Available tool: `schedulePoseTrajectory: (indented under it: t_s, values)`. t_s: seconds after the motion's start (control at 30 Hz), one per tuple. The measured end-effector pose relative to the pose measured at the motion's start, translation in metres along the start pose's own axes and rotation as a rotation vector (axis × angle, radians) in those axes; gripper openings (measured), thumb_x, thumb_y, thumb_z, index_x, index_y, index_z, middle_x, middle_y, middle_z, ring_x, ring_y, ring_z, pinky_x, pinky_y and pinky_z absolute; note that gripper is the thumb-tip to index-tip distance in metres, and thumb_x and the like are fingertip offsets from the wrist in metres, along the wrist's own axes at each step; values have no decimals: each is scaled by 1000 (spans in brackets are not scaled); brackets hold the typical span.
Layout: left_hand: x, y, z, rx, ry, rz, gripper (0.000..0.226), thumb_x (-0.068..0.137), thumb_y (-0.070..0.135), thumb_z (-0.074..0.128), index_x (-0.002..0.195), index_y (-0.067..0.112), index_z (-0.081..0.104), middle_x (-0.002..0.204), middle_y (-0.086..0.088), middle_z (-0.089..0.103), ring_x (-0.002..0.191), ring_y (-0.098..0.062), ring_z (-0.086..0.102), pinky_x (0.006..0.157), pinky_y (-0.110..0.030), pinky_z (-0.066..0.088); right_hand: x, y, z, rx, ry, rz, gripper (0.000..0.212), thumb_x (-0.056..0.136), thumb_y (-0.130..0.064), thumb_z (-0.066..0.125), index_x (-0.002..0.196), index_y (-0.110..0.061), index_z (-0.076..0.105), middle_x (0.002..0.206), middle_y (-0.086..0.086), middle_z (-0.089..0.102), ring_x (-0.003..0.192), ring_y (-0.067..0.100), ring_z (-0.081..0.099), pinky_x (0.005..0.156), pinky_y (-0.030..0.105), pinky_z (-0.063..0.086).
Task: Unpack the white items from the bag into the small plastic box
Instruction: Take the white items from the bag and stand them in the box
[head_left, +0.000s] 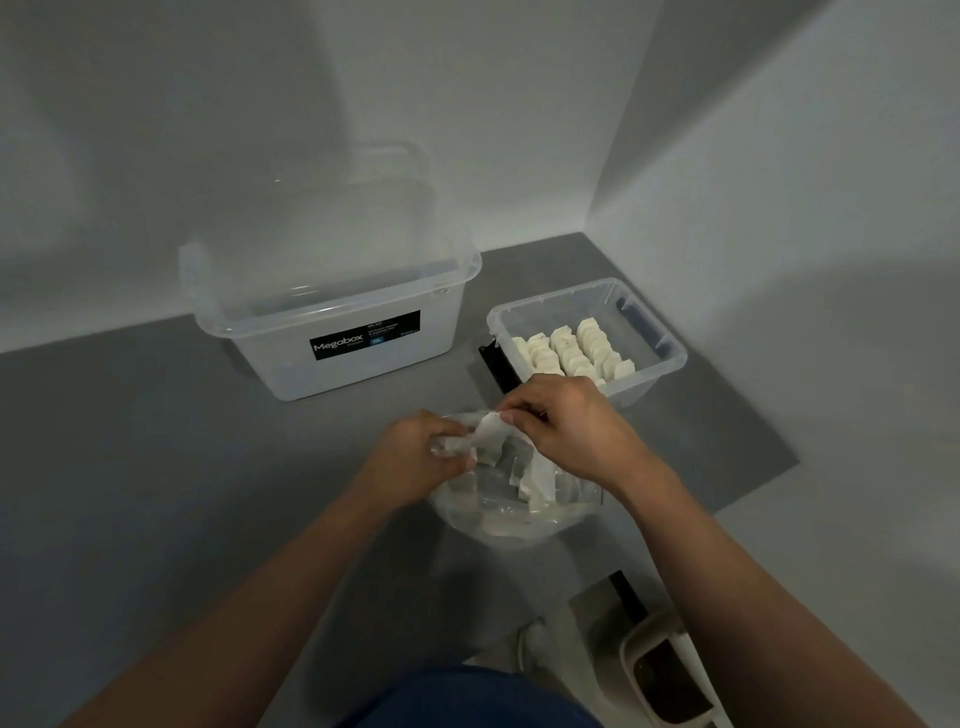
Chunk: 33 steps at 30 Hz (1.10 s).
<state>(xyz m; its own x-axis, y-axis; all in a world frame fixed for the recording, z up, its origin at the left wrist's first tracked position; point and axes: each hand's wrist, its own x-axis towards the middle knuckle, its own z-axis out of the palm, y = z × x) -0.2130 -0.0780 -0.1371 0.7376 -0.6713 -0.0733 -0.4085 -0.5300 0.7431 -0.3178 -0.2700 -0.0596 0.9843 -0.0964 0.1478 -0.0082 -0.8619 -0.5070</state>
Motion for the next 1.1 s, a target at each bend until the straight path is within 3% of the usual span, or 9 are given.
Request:
schedulePoseTrajectory:
  t_s: [0.1,0.17,0.3,0.4,0.6,0.67,0.93,1.0,1.1]
  values:
    - [3,5,0,-11,52,-90,42,71,40,86,110,35,72,108,11,63,87,-3,59,70,-5,38,9,12,-29,48,119,17,12,94,-20,70,100,-17,80,94,-9,76,85,6,67,80,19,51]
    - [5,7,0,-52,90,-138,41,67,39,88,103,41,70,107,14,64,82,5,57,66,1,35,20,27,-49,64,214,32,11,94,-20,70,99,-17,79,93,-8,77,82,7,69,80,27,55]
    - [7,11,3,-74,116,-181,42,65,38,89,101,43,69,103,14,66,80,13,55,65,3,35,52,62,-77,-2,317,64,10,95,-21,67,98,-18,76,93,-5,73,81,13,68,80,33,56]
    - [7,14,7,-75,116,-196,39,69,40,87,101,46,65,105,13,66,83,10,57,68,1,36,82,92,-81,-100,236,86,11,97,-26,63,99,-23,74,97,-5,70,81,15,64,79,35,54]
    - [8,16,10,-14,130,-221,39,72,44,84,108,42,68,113,12,66,91,-4,61,76,-13,42,120,132,-50,-267,-192,135,15,98,-29,59,102,-28,73,102,-4,73,89,18,67,83,40,58]
    - [8,16,12,3,137,-242,43,71,46,84,111,38,70,114,11,66,93,-6,62,80,-16,44,125,141,-36,-283,-262,141,17,98,-31,58,104,-30,73,104,-5,74,91,17,67,84,41,58]
    - [1,21,14,75,137,-253,43,76,46,80,115,35,70,114,12,66,93,-7,62,77,-10,39,130,147,-13,-430,-200,83,18,100,-32,55,103,-27,72,99,-2,73,85,23,68,70,32,52]
    - [0,22,13,94,131,-238,42,76,44,81,115,33,71,112,12,65,93,-7,63,72,-1,34,129,146,-11,-426,-164,96,17,99,-33,57,101,-26,72,96,-3,72,86,24,69,69,31,51]
    - [-1,20,13,130,90,-200,47,71,38,83,116,29,70,113,7,66,94,-12,66,71,-3,36,122,140,-16,-348,-130,126,16,97,-35,60,98,-24,72,89,-4,70,87,23,70,68,31,51]
